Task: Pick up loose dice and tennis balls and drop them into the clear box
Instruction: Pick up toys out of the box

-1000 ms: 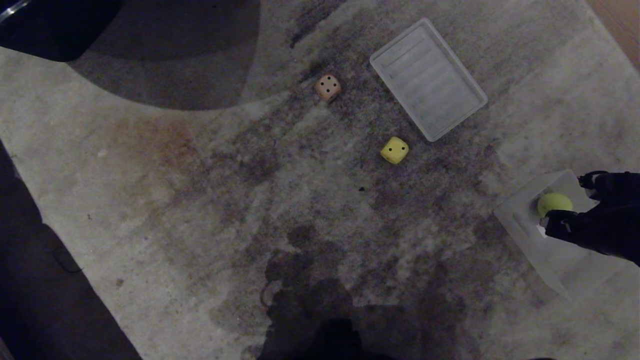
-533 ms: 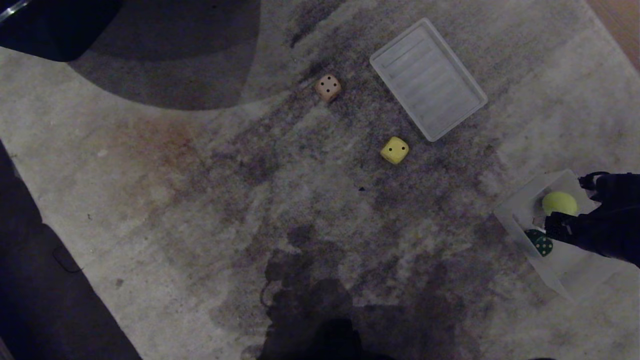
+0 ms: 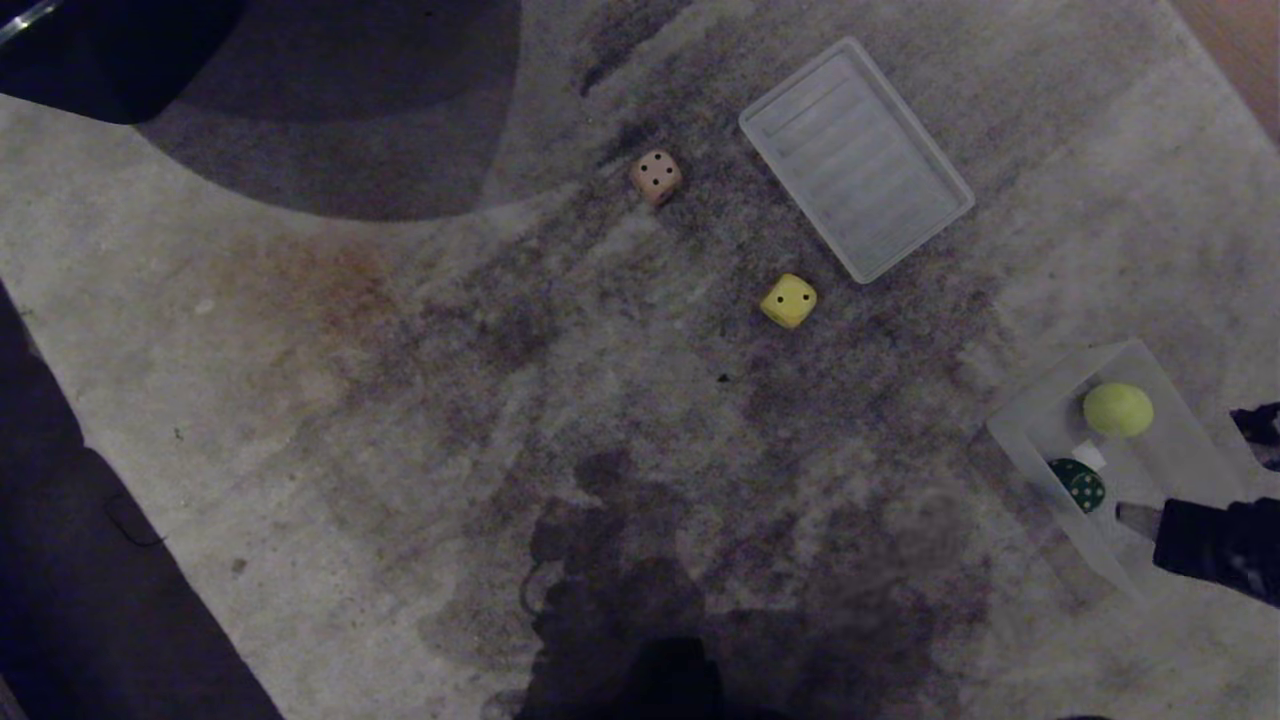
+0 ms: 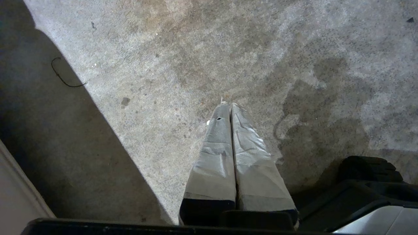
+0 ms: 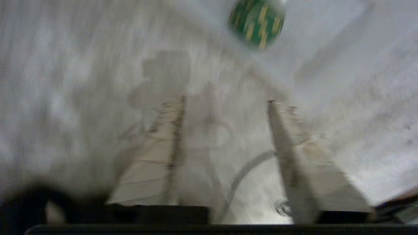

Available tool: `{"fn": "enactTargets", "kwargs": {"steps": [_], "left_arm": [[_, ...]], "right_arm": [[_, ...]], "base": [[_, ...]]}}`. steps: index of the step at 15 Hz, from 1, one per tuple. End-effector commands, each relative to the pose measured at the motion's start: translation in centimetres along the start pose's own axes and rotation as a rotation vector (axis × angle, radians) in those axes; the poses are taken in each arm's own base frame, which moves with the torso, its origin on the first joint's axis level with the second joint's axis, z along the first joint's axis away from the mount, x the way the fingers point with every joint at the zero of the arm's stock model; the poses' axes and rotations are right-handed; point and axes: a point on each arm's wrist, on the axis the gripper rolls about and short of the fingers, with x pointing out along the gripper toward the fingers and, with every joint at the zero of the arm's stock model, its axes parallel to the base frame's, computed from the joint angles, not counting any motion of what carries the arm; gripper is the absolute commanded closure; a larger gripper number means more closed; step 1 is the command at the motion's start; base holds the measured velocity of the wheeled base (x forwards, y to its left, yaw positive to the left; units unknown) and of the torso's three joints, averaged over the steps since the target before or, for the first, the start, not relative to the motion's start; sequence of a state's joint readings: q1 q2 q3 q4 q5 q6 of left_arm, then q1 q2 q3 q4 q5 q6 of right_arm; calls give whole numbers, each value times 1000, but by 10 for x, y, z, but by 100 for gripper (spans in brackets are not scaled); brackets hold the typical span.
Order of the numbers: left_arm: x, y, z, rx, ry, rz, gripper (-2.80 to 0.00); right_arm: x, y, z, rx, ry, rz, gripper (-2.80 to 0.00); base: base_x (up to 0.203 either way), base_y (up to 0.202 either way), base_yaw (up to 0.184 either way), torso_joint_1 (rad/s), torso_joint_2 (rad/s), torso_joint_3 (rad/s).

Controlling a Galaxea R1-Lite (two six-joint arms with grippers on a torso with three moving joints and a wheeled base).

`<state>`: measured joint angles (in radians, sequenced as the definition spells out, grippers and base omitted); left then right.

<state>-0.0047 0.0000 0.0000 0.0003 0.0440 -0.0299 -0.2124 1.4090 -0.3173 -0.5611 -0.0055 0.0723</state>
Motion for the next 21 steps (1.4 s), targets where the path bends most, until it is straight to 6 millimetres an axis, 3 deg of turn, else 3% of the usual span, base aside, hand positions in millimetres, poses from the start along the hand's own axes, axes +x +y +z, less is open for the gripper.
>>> {"fn": "enactTargets", "kwargs": {"steps": [1,6,9,14,18,21], "left_arm": [[0,0,0,-1,4,1,0],[0,0,-1,-1,4,1,0],[0,0,0,-1,3,1,0],[0,0,0,-1,3,1,0],[0,0,-1,-1,4,1,0],[0,0,0,-1,3,1,0]], "right_arm": [[-38,3,-16,-45,-76,37,0],[-58,16,-18,-56,-138,134,0],[-87,12,-30,-58,-184,156,0],[-142,-4,-88,-59,-241,169,0],[-153,-13,-132,-72,-259,172,0],[-160,-17,-146,-88,-378,222,0]], "base": [[0,0,0,0,0,0],[0,0,0,0,0,0],[0,0,0,0,0,0],[0,0,0,0,0,0],[0,0,0,0,0,0],[0,0,0,0,0,0]]}}
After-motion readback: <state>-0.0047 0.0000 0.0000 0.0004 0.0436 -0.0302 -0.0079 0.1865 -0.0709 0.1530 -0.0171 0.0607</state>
